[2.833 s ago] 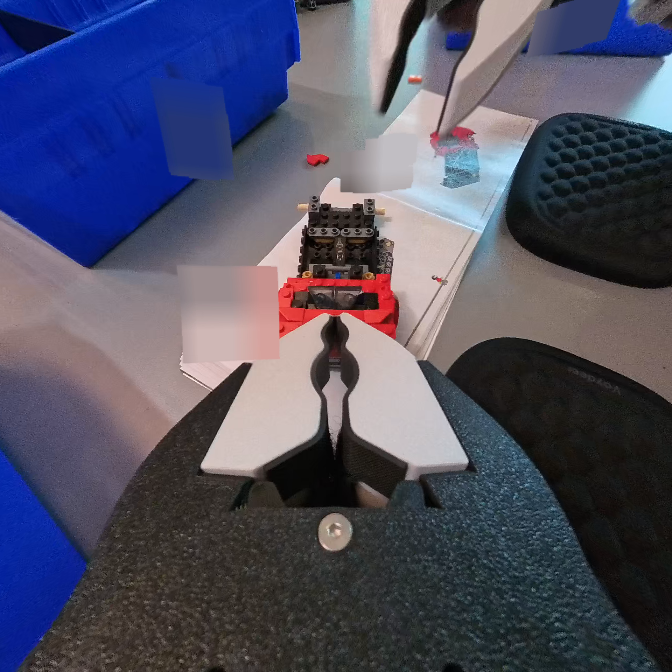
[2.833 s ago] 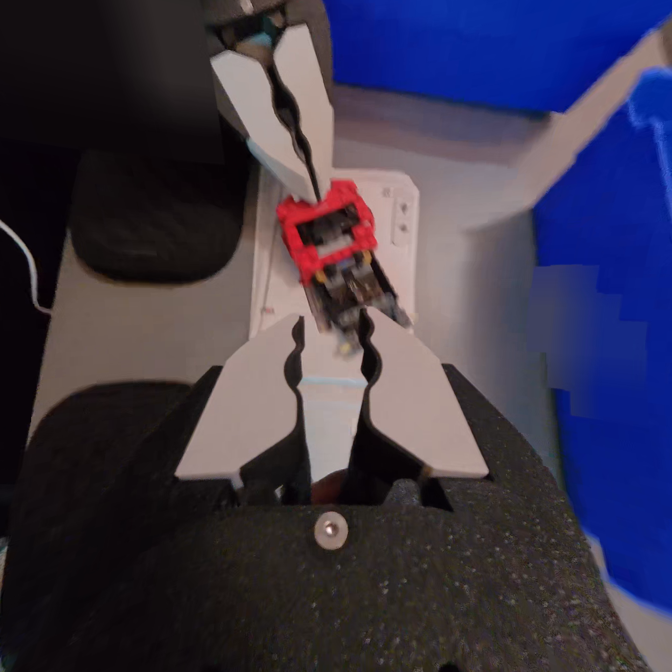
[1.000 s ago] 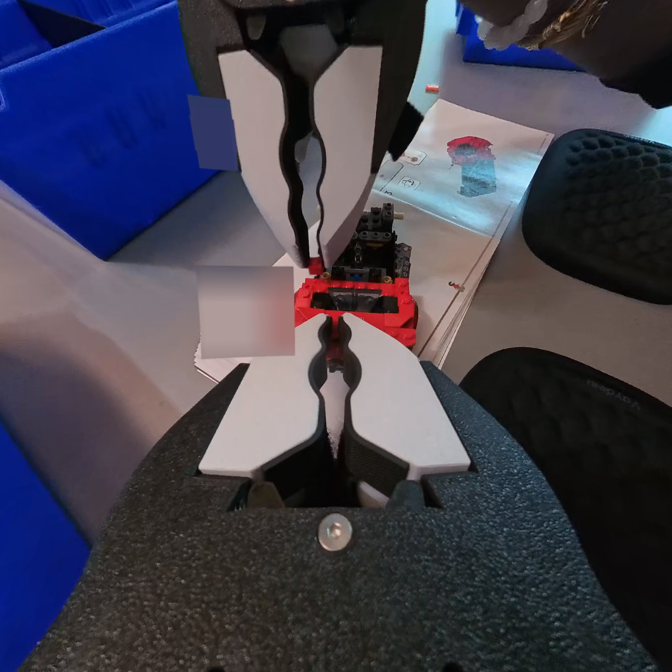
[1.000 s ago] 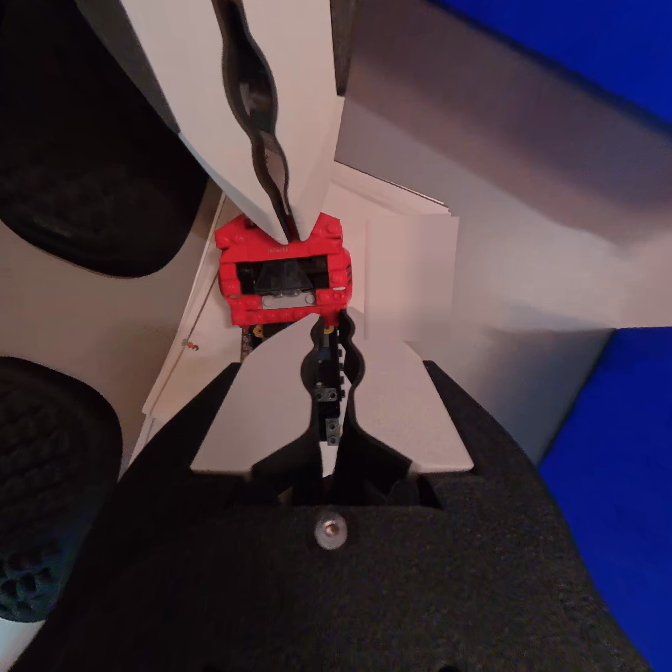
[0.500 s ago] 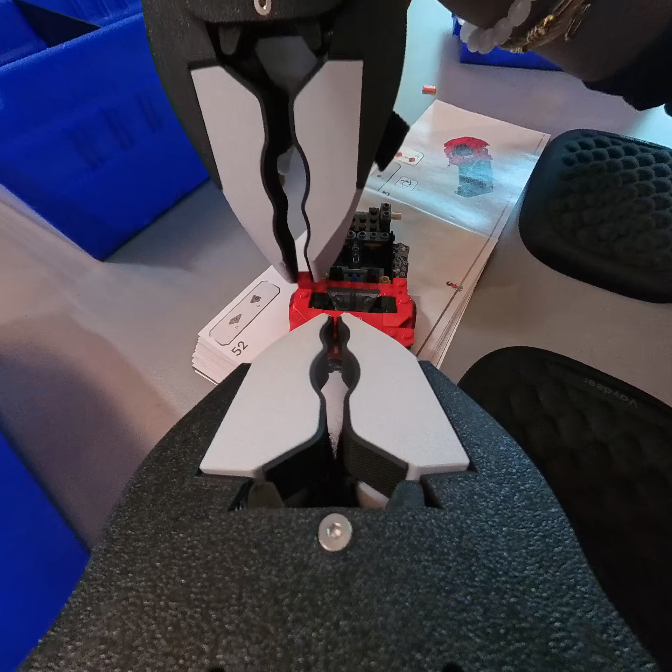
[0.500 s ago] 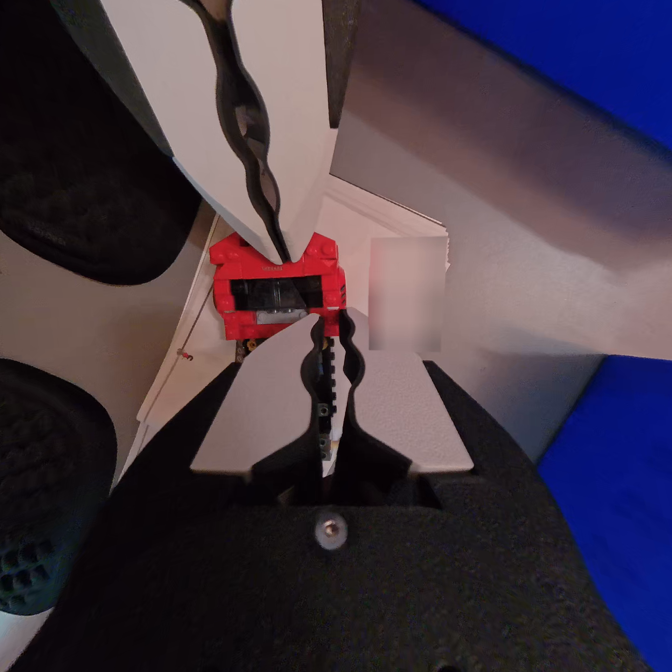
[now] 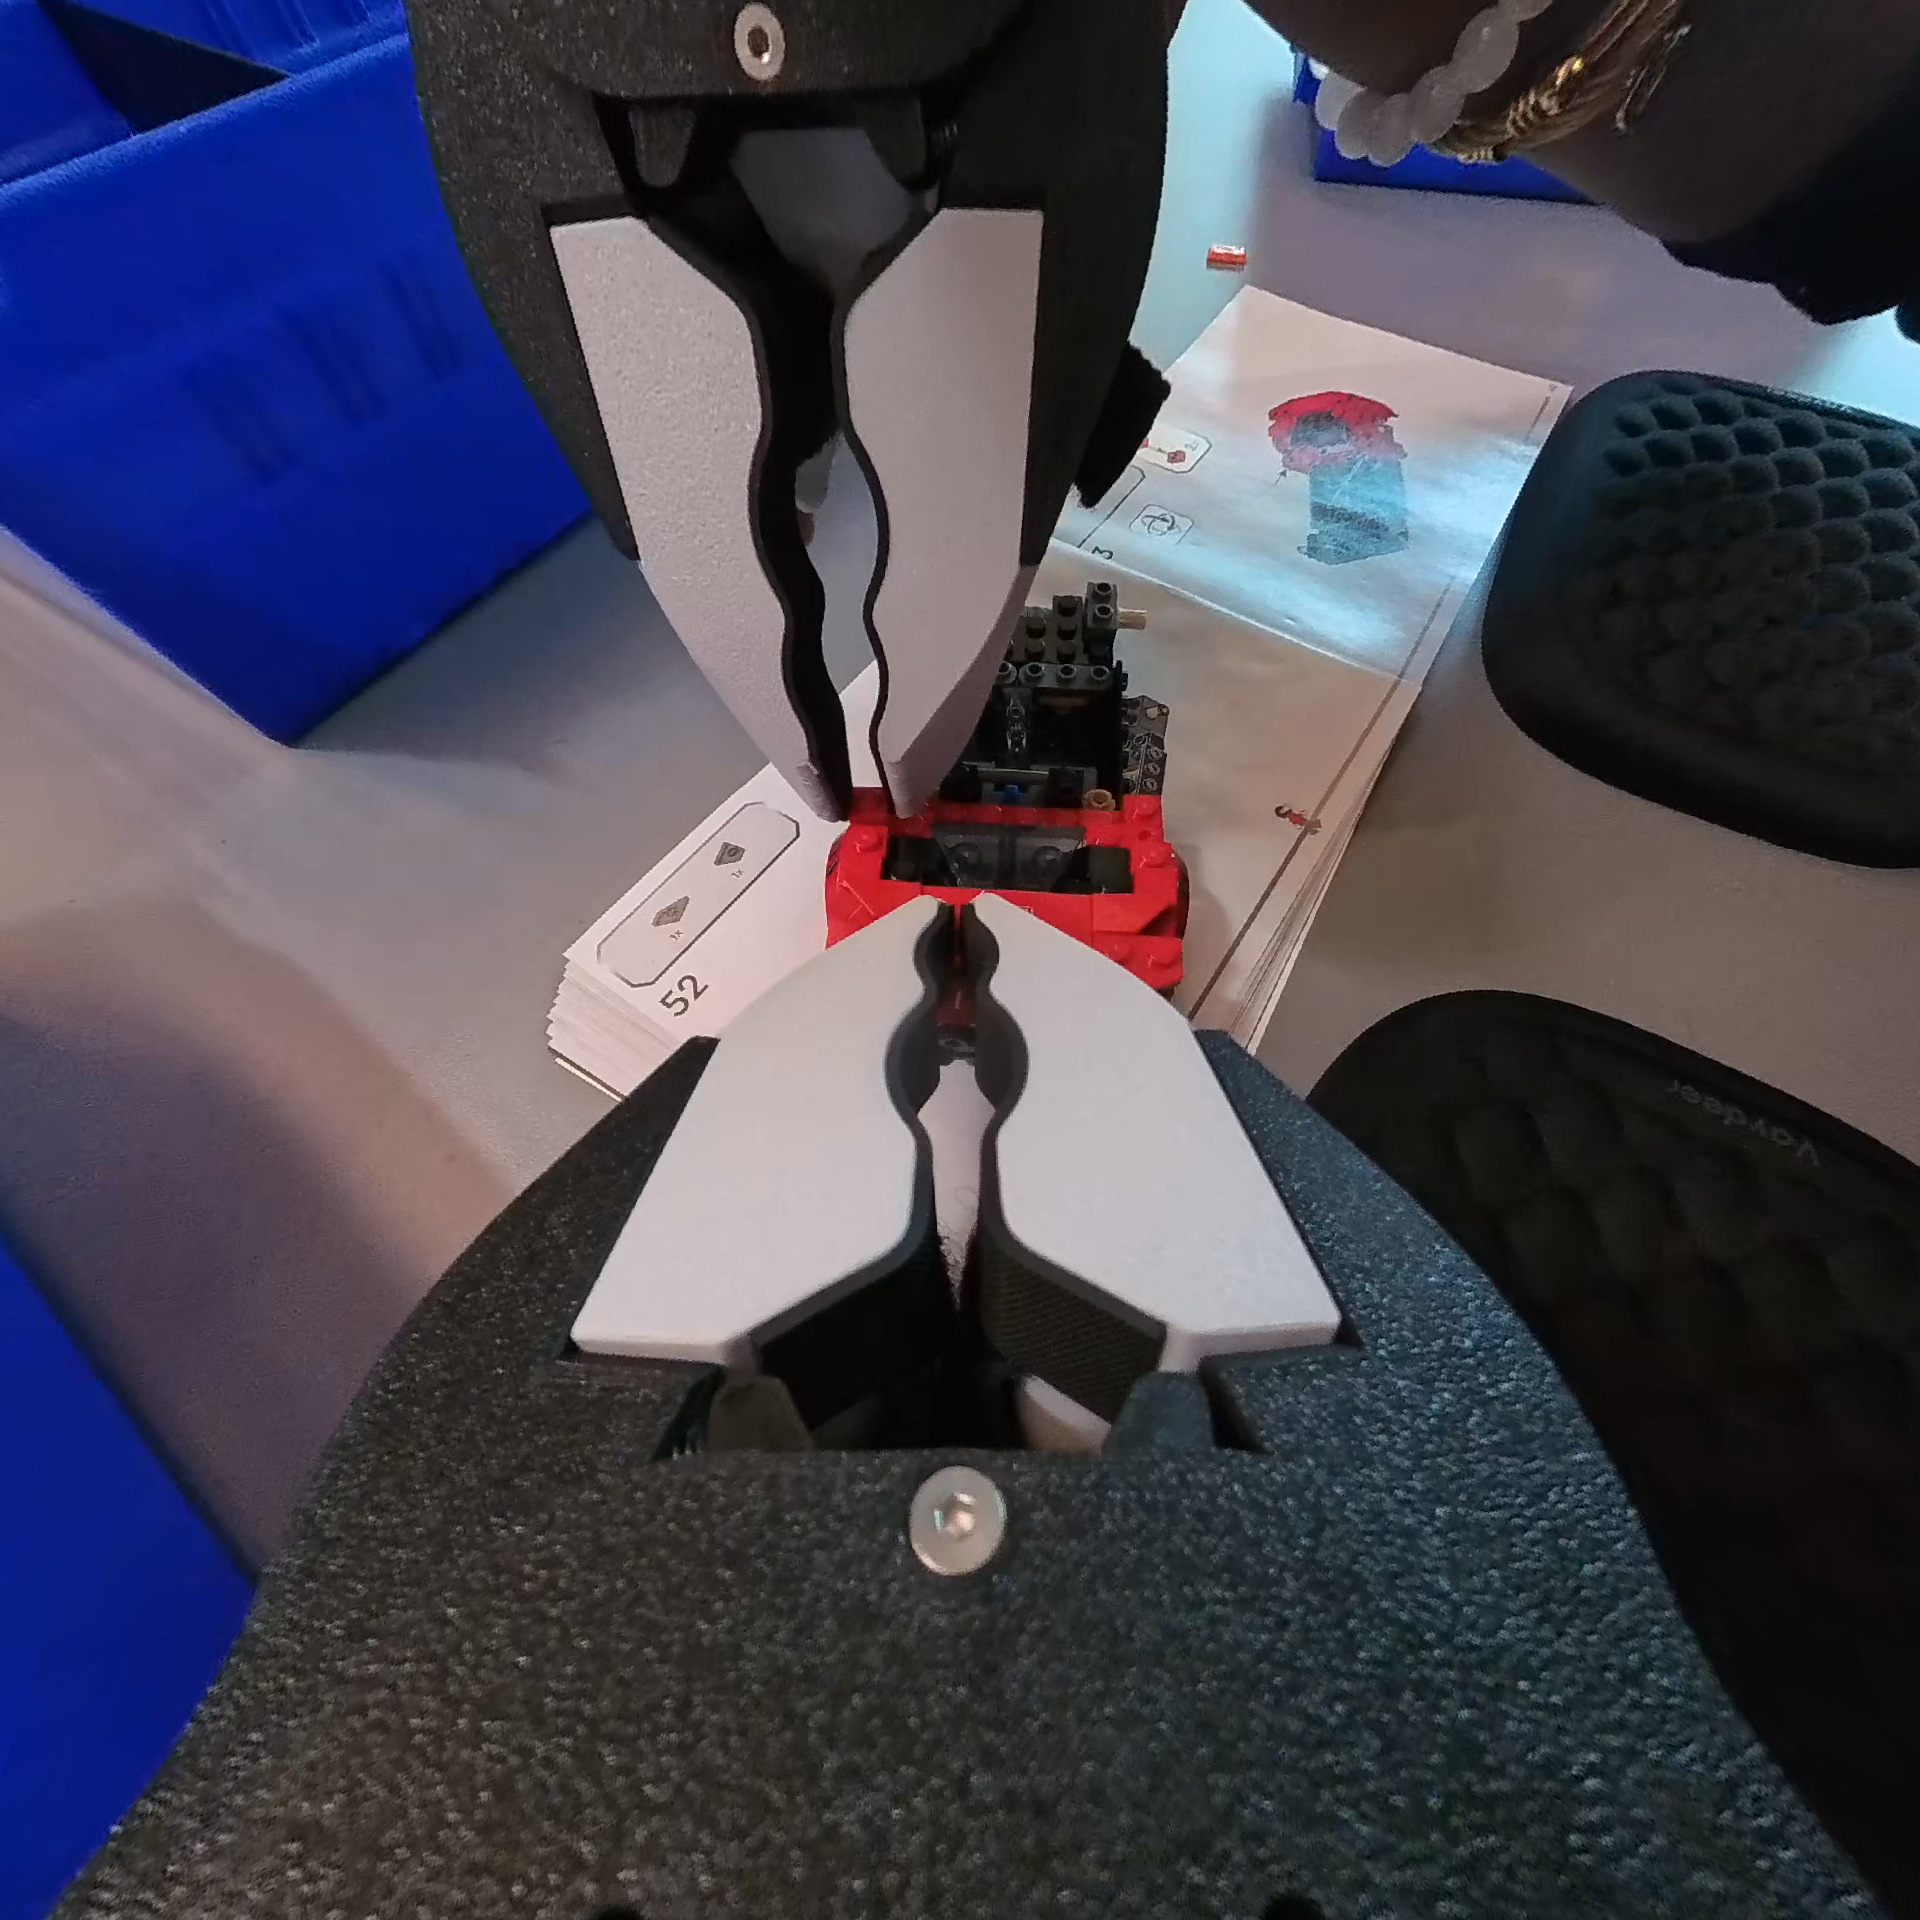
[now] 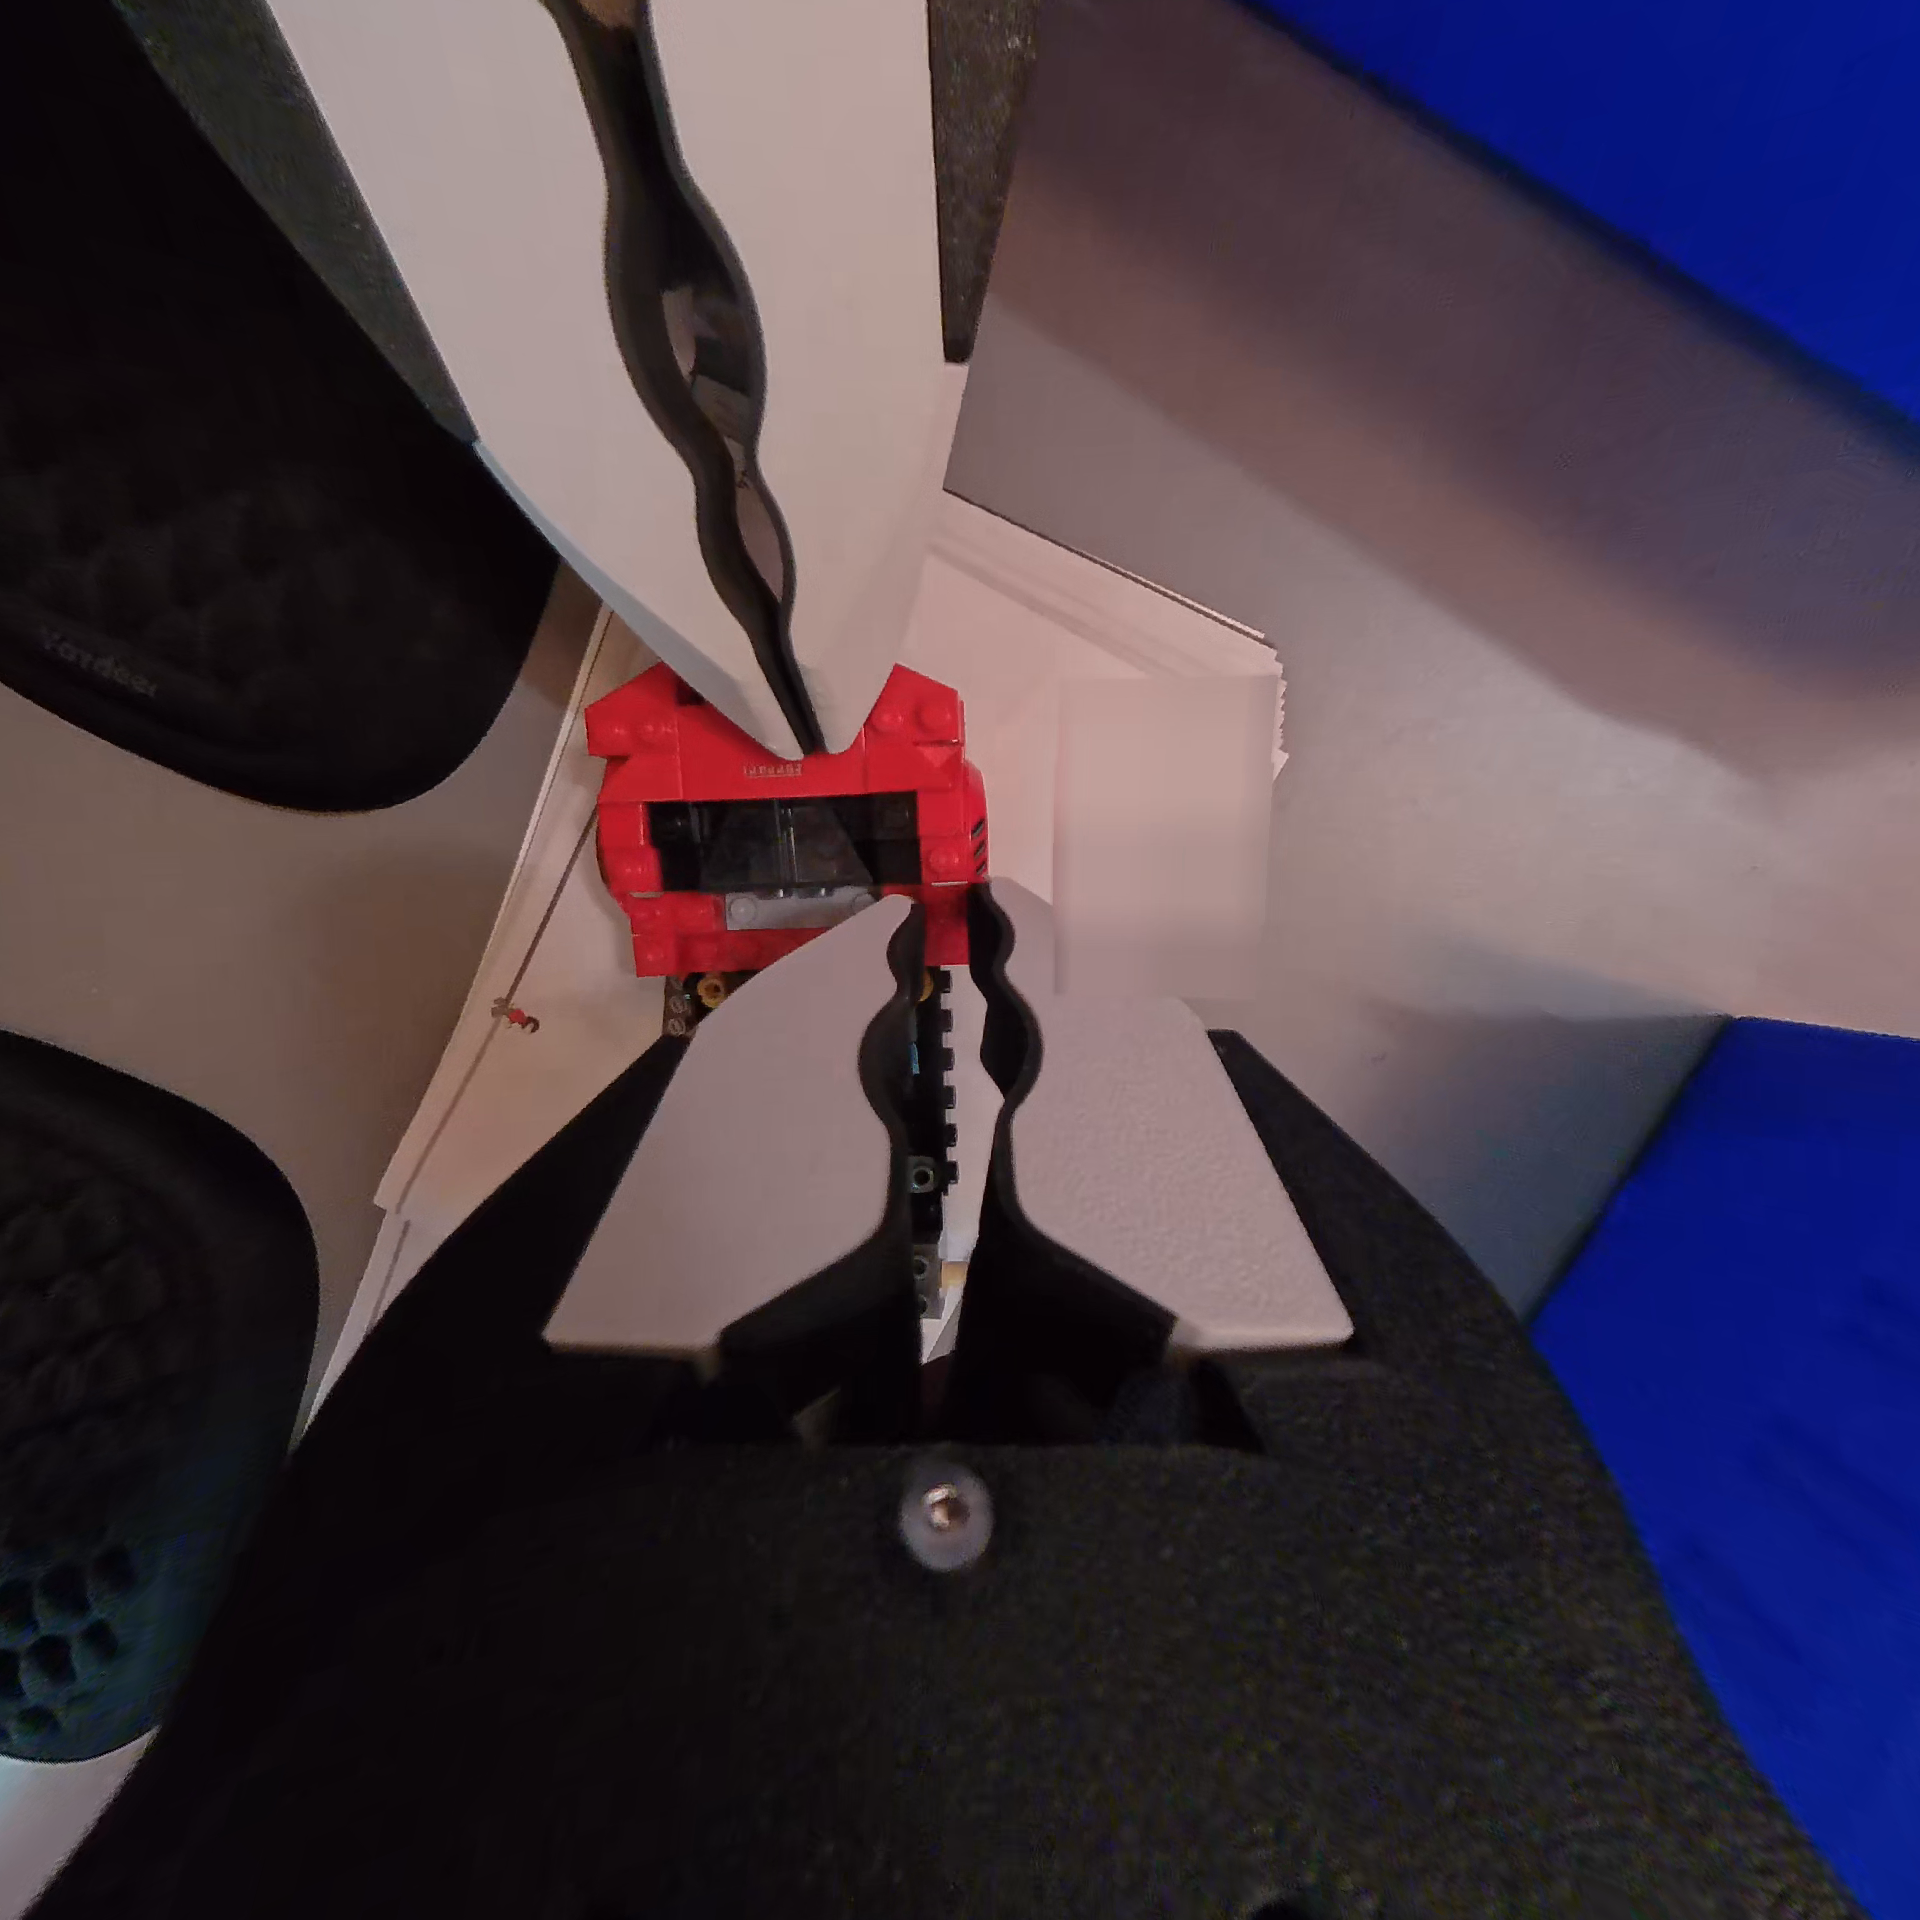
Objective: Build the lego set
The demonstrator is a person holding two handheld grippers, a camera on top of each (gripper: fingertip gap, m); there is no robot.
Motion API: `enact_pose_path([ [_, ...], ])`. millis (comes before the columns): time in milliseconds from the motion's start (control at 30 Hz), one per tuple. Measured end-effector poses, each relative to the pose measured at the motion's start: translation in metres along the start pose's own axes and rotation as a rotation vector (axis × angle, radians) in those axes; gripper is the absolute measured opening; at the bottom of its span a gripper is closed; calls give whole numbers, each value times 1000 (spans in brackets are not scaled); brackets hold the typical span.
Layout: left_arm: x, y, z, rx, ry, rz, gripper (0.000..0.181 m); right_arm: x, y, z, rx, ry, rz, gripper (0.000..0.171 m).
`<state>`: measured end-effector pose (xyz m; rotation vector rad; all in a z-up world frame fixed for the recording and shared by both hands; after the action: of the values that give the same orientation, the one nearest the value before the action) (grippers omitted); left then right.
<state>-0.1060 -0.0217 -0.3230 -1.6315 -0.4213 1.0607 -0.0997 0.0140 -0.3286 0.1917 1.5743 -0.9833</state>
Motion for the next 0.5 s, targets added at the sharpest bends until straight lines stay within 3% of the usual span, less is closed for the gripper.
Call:
enact_pose_path([
  [500, 0, 0, 0, 1, 0, 0, 0, 0, -1, 0, -2, 7, -3, 8],
])
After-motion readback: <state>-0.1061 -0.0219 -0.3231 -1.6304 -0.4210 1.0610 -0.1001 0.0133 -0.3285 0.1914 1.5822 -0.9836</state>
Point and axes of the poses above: each gripper's, where its closed fingertips meet, x out along the fingers, y out of its underside, z = x × y across the jaws, the point moved 1 cm from there along -x, back along the fingers, and after that the axes turned 4 degrees about -z, right-handed, at the moved point
